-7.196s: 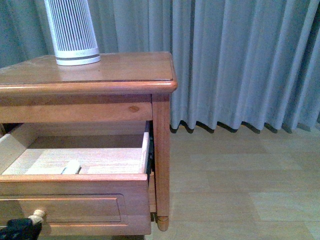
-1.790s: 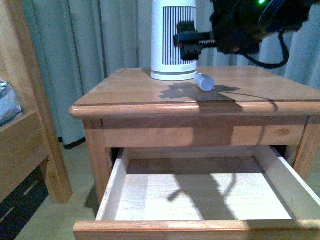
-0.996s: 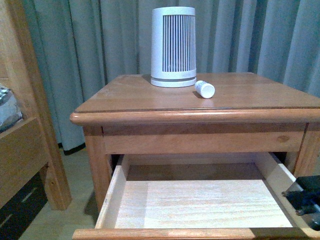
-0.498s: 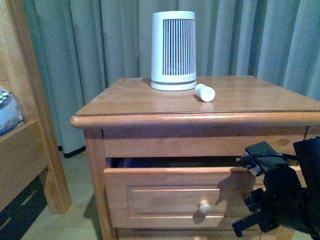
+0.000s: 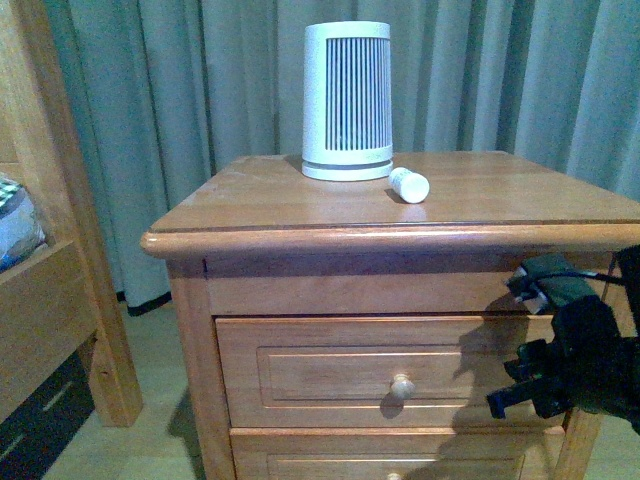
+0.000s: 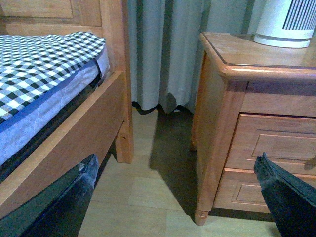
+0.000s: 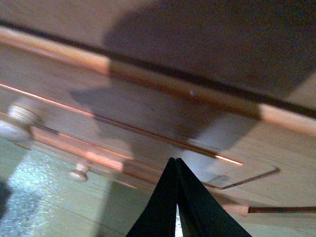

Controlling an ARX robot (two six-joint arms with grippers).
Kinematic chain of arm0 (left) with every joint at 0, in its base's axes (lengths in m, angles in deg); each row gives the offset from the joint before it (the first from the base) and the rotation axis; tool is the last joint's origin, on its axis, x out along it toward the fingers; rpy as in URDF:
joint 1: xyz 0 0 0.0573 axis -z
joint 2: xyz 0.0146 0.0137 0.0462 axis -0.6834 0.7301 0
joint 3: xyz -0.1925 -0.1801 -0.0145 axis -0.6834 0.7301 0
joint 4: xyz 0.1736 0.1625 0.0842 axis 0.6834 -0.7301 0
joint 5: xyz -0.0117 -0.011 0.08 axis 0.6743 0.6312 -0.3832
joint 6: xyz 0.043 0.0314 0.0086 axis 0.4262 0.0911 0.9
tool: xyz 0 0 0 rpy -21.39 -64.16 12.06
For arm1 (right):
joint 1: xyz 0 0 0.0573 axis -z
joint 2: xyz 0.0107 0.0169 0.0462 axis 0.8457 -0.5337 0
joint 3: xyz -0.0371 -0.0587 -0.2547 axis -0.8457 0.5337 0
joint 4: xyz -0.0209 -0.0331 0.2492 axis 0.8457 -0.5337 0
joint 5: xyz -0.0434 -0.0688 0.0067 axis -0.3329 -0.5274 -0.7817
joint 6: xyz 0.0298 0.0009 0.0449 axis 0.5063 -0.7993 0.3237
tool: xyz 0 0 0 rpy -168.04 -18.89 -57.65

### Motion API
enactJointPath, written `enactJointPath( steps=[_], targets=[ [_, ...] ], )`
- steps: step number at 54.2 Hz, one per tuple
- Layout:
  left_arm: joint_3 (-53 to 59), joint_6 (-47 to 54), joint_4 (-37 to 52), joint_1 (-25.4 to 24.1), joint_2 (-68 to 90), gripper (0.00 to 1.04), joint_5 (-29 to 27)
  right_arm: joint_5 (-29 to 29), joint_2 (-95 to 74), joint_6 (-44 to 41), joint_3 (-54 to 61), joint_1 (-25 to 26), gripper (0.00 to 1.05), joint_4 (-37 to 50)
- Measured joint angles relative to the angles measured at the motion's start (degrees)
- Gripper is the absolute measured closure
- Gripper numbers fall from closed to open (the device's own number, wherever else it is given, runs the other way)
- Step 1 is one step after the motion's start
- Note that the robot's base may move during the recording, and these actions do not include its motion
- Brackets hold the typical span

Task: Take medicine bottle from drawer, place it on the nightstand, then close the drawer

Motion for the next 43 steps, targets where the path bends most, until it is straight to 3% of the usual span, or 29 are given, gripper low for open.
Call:
enactJointPath(
  steps=[13,24,33,35,40,43],
  targets=[
    [0.00,0.00,0.00,0.00,0.00,0.07,0.00,4.35,17.90,10.54,10.95,-1.70,1.02,-1.14],
    [0.00,0.00,0.00,0.00,0.00,0.07,0.00,9.88,43.04,18.34,16.70,1.01,1.01,-9.09],
    [0.00,0.00,0.00,0.00,0.00,0.07,0.00,12.00,68.17,20.87,21.88,3.91,0.74,-19.17],
    [0.00,0.00,0.00,0.00,0.00,0.07,0.00,9.60,72.87,20.06,23.06,3.91,0.74,-22.05],
    [0.00,0.00,0.00,0.00,0.00,0.07,-0.02,-5.97,90.92,12.57,28.57,3.67,0.93,-35.85],
    [0.00,-0.02,0.00,0.00,0.00,0.07,0.00,-8.11,99.69,10.75,32.44,3.82,1.03,-39.89]
  ],
)
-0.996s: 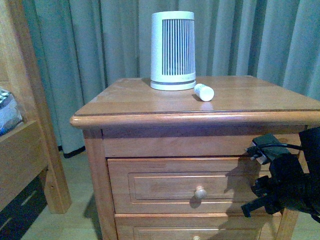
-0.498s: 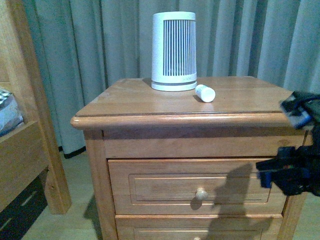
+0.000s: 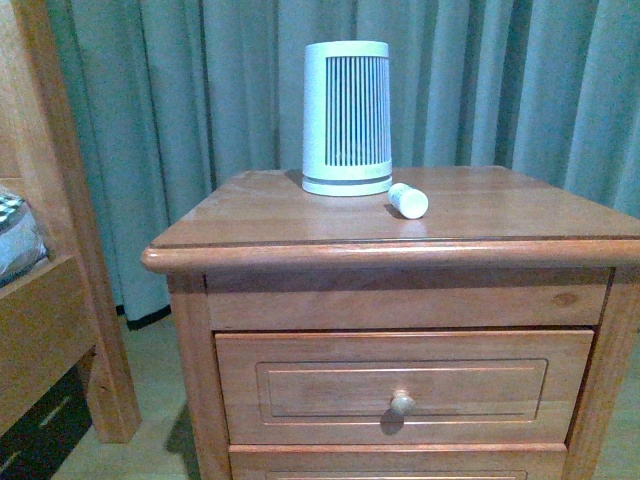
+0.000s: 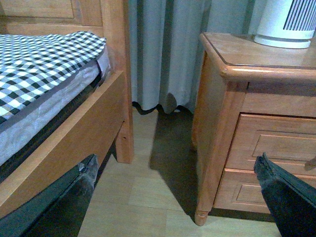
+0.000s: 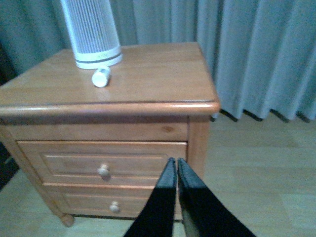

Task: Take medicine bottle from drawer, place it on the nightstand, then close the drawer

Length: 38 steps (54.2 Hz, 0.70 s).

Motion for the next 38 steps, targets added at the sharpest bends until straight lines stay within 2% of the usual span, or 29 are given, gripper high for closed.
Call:
enactJointPath(
  steps=[14,38],
  targets=[
    [0.00,0.00,0.00,0.00,0.00,0.07,0.00,0.00,13.09,-2.58,13.66,-0.04,1.02,2.86],
    [0.00,0.02,0.00,0.00,0.00,0.07,-0.02,0.00,17.09,-2.86,17.64,-0.04,1.02,3.56]
  ],
)
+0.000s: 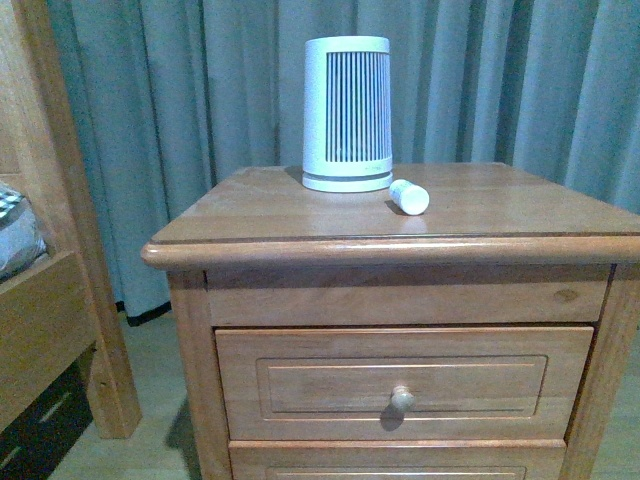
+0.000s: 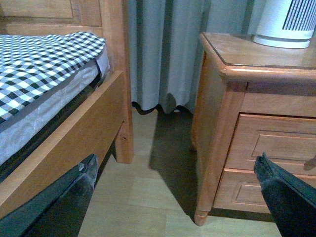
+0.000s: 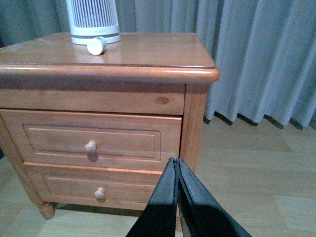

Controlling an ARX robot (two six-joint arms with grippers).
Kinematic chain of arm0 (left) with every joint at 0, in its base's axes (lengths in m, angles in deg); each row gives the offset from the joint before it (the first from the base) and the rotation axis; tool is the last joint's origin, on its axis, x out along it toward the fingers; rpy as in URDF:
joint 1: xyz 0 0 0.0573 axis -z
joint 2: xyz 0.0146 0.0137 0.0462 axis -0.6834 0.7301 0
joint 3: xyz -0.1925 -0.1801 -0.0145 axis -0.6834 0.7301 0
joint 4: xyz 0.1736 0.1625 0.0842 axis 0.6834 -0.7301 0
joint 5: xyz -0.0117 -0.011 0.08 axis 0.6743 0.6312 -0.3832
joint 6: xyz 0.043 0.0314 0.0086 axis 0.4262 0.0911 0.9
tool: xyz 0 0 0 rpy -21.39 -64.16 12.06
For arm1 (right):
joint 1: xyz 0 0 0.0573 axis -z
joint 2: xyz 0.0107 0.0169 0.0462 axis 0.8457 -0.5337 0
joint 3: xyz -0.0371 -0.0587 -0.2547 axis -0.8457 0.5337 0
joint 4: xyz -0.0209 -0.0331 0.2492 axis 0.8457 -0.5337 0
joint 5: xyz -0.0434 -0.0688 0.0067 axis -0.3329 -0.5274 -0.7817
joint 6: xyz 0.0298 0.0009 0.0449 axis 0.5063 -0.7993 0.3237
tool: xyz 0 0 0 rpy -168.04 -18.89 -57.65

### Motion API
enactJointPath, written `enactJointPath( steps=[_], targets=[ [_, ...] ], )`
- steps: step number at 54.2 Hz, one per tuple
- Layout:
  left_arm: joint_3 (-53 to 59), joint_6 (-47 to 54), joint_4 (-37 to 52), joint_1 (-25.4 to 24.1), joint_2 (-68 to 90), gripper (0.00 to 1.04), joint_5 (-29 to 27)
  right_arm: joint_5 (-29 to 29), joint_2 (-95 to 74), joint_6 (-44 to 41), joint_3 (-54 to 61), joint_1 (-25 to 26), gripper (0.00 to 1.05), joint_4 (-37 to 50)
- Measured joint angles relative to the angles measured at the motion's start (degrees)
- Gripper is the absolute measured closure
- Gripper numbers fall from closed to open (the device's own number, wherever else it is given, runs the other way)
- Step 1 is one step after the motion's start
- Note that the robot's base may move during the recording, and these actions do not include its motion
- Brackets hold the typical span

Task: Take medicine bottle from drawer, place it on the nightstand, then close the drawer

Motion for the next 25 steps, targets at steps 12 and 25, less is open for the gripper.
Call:
enactJointPath(
  steps=[12,25],
  targets=[
    [0.00,0.00,0.00,0.00,0.00,0.07,0.02,0.02,0.22,-0.11,0.00,0.00,0.97,0.04],
    [0.00,0.00,0.00,0.00,0.00,0.07,0.02,0.02,0.22,-0.11,0.00,0.00,0.52,0.04]
  ],
)
